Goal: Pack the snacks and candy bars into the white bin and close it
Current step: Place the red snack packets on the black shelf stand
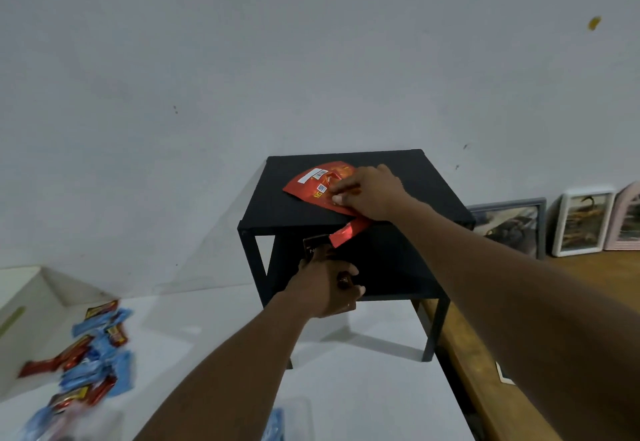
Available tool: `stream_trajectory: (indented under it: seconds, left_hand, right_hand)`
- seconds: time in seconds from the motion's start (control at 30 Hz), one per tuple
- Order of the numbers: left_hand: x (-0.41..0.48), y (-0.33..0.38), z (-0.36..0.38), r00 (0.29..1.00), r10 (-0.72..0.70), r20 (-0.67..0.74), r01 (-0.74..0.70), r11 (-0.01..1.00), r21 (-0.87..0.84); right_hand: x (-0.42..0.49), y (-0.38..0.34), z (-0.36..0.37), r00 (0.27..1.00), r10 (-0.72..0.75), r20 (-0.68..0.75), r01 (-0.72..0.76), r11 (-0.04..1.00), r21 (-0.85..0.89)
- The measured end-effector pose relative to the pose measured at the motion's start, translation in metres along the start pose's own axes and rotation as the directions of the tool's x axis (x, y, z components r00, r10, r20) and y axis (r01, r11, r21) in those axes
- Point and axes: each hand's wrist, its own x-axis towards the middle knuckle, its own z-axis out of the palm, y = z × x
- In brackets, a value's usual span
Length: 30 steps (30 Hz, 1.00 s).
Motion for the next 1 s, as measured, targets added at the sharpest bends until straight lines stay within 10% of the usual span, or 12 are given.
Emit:
stream_trajectory:
  seconds: [0.63,1.0]
  left_hand:
    - [-0.197,-0.014,-0.060,0.969,0.162,-0.186,-0.194,0.966,-0.171]
    - [-0.418,-0.224,-0.141,0.865,-0.316,-0.390,0.277,0.948,-0.154]
  right_hand:
    - [-0.139,-0.130,-0.004,0.978,-0.049,-0.201,0.074,0.990,0.119]
    - [-0.164,-0.393,0.098,0.930,-0.367,-0.037,0.360,0.882,0.304]
